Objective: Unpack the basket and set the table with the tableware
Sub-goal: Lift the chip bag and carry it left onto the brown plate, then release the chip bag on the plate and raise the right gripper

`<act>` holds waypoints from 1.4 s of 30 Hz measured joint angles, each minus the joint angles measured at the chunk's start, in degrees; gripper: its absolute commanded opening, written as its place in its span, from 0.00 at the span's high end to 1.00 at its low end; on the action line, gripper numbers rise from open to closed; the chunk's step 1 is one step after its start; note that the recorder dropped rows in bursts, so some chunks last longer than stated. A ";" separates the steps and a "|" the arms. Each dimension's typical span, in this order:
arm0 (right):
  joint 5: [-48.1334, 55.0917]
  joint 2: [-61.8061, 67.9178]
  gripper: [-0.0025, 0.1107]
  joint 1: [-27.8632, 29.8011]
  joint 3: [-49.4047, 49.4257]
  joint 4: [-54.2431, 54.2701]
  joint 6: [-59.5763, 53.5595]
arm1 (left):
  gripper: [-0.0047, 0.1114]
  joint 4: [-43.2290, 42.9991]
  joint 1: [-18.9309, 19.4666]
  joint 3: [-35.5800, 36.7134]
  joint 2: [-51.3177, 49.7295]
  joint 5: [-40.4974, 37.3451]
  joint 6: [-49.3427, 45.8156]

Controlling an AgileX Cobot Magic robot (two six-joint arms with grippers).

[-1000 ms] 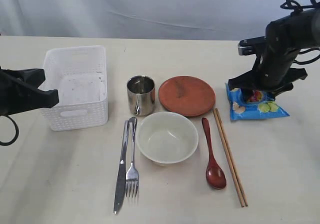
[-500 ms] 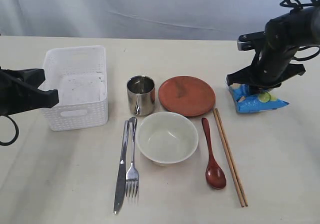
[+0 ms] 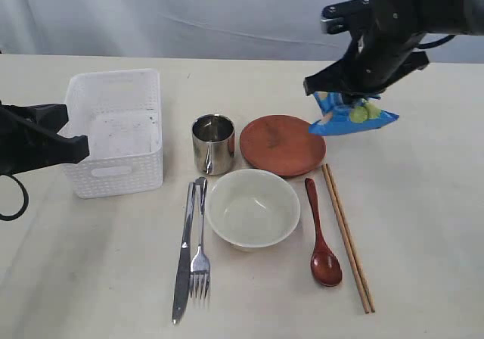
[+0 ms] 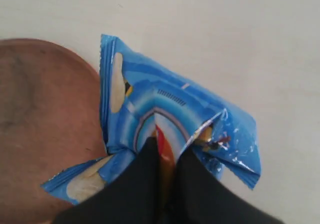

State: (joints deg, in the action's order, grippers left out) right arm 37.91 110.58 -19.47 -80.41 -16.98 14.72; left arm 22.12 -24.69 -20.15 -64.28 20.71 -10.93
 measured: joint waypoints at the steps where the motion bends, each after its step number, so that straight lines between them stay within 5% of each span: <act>1: -0.73 0.00 0.98 -1.23 -0.32 0.27 0.00 | 0.96 0.00 0.00 0.00 0.00 -0.11 0.00; 19: -8.69 5.12 0.98 -5.34 -1.11 12.31 -1.49 | 0.96 0.00 0.00 0.00 0.00 -0.10 0.00; 21: -8.79 5.12 0.84 -5.34 -1.11 16.50 -5.89 | 0.96 0.00 0.00 0.00 0.00 -0.10 0.00; 24: -8.46 5.12 0.50 -5.43 -1.11 22.19 -11.28 | 0.96 0.00 0.00 0.00 0.00 -0.10 0.00; 25: -8.03 5.12 0.48 -5.43 -1.11 22.98 -12.24 | 0.96 0.00 0.00 0.00 0.00 -0.10 0.00; 28: -8.11 4.99 0.55 -5.43 -1.11 23.37 -12.94 | 0.96 0.00 0.00 0.00 0.00 -0.10 0.00; 33: -11.36 0.87 0.98 -5.43 -1.11 23.58 -13.03 | 0.96 0.00 0.00 0.00 0.00 -0.10 0.00; 42: -11.94 8.99 0.98 -5.43 -1.36 23.58 -13.39 | 0.96 0.00 0.00 0.00 0.00 -0.10 0.00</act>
State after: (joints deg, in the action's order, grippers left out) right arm 25.97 119.57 -24.90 -81.77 6.59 1.33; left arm 22.12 -24.69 -20.15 -64.28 20.61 -10.93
